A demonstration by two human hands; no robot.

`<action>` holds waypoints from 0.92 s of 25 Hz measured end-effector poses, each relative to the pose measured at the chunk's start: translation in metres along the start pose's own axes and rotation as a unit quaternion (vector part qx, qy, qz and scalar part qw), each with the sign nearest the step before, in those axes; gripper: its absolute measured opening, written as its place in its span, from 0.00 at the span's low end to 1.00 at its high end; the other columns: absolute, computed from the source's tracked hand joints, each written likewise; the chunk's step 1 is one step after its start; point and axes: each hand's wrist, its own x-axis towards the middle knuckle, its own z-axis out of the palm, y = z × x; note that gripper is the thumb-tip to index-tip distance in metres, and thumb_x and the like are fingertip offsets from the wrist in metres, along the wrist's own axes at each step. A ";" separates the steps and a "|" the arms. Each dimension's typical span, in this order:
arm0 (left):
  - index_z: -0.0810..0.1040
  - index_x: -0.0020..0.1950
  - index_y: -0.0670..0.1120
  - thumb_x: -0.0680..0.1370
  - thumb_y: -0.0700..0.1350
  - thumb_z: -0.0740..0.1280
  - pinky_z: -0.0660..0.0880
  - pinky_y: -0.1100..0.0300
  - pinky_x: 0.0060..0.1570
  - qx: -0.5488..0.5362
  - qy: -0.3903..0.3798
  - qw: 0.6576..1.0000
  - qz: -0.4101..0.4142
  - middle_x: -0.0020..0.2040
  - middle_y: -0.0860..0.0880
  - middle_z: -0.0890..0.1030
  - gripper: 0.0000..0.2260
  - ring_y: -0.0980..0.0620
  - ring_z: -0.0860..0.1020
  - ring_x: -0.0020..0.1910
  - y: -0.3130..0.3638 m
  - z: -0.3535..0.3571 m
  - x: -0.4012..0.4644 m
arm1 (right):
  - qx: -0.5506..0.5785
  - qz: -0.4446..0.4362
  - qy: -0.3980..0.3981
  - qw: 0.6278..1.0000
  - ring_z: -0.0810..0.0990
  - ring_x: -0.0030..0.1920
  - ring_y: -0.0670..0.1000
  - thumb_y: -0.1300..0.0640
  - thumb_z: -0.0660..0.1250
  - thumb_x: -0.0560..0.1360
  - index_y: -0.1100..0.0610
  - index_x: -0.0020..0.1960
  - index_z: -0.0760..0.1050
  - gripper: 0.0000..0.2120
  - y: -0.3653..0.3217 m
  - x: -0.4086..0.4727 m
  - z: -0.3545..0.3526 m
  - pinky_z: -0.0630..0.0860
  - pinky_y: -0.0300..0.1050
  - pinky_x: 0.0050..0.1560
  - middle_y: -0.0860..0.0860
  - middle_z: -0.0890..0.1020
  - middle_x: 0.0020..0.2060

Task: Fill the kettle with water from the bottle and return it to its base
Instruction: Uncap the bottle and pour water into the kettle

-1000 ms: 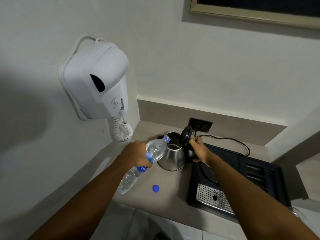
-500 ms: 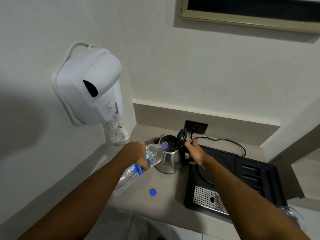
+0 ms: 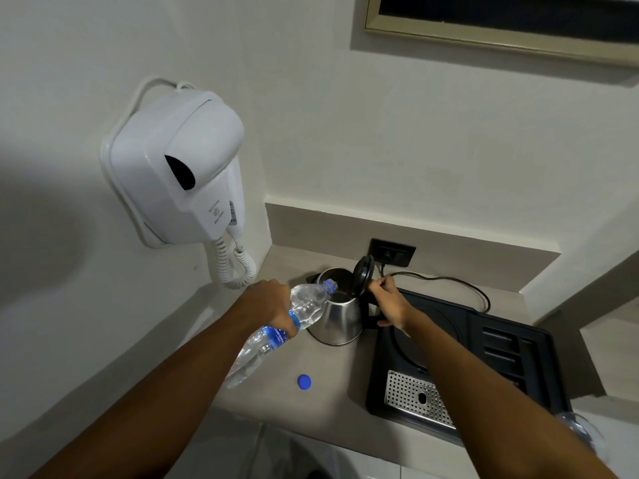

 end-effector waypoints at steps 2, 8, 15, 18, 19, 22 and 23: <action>0.79 0.53 0.47 0.58 0.61 0.77 0.78 0.57 0.41 -0.002 0.007 1.000 -0.001 0.47 0.48 0.83 0.29 0.49 0.80 0.41 -0.001 0.002 0.001 | -0.004 0.004 0.005 1.000 0.74 0.59 0.56 0.39 0.61 0.76 0.54 0.59 0.65 0.21 -0.001 0.000 0.001 0.78 0.59 0.51 0.53 0.75 0.58; 0.76 0.57 0.47 0.58 0.62 0.77 0.79 0.54 0.46 -0.021 0.039 0.999 0.002 0.52 0.46 0.81 0.33 0.46 0.80 0.47 -0.005 0.011 0.004 | -0.004 0.008 0.010 1.000 0.74 0.59 0.56 0.39 0.61 0.77 0.55 0.60 0.65 0.22 -0.002 0.000 0.003 0.77 0.59 0.51 0.53 0.75 0.58; 0.73 0.56 0.50 0.56 0.59 0.79 0.72 0.59 0.40 -0.188 0.169 0.968 0.007 0.51 0.51 0.82 0.33 0.48 0.79 0.47 -0.015 0.049 0.000 | -0.006 0.002 0.009 1.000 0.73 0.59 0.56 0.37 0.60 0.74 0.53 0.60 0.65 0.24 0.000 0.000 0.002 0.76 0.65 0.56 0.50 0.75 0.55; 0.71 0.57 0.54 0.57 0.57 0.79 0.71 0.61 0.41 -0.343 0.236 0.908 -0.049 0.46 0.57 0.79 0.32 0.51 0.78 0.44 -0.025 0.077 -0.006 | -0.003 0.002 0.004 1.000 0.73 0.59 0.55 0.32 0.61 0.70 0.50 0.57 0.66 0.26 0.000 0.000 0.002 0.77 0.64 0.54 0.49 0.75 0.56; 0.71 0.56 0.55 0.58 0.56 0.80 0.71 0.61 0.41 -0.385 0.257 0.884 -0.071 0.45 0.58 0.77 0.31 0.53 0.77 0.42 -0.027 0.087 -0.008 | -0.001 0.003 0.004 1.000 0.73 0.59 0.55 0.31 0.61 0.67 0.49 0.55 0.66 0.26 0.000 0.000 0.002 0.77 0.64 0.54 0.49 0.75 0.55; 0.72 0.53 0.60 0.59 0.49 0.81 0.71 0.61 0.44 -0.507 0.281 0.806 -0.116 0.44 0.60 0.78 0.28 0.55 0.78 0.44 -0.028 0.112 -0.016 | 0.001 0.004 0.006 1.000 0.74 0.59 0.54 0.30 0.61 0.64 0.47 0.52 0.66 0.26 0.000 0.001 0.003 0.77 0.64 0.54 0.46 0.75 0.54; 0.72 0.51 0.63 0.59 0.47 0.81 0.72 0.63 0.44 -0.546 0.289 0.778 -0.112 0.43 0.61 0.80 0.27 0.59 0.80 0.44 -0.027 0.121 -0.018 | 0.001 0.002 0.006 1.000 0.74 0.59 0.54 0.30 0.60 0.64 0.47 0.52 0.66 0.26 0.001 0.002 0.003 0.77 0.64 0.53 0.46 0.75 0.54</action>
